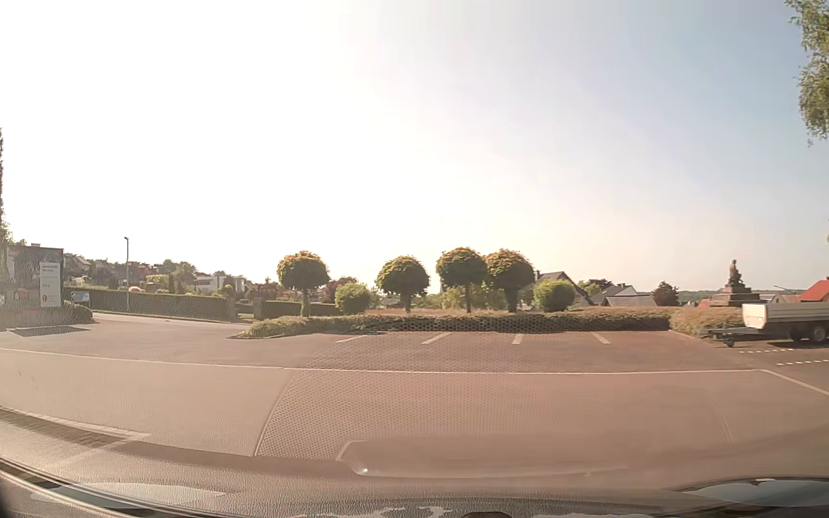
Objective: Follow the waypoints while adhering to traffic rules and regulations
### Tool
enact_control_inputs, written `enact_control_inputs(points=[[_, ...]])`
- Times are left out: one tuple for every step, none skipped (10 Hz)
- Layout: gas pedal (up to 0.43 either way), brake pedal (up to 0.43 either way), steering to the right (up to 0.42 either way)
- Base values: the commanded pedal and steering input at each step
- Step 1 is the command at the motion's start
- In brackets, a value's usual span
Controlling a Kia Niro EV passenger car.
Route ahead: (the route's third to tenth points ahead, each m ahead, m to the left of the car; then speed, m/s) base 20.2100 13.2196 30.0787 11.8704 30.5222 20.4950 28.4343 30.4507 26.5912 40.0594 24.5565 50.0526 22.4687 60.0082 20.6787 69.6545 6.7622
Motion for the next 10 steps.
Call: enact_control_inputs(points=[[0.000, 0.085, -0.285], [0.000, 0.061, -0.303], [0.000, 0.037, -0.315], [0.000, 0.012, -0.319], [0.000, 0.006, -0.319], [0.000, 0.000, -0.319], [0.000, 0.000, -0.319], [0.000, 0.000, -0.318], [0.000, 0.000, -0.318], [0.000, 0.000, -0.316]])
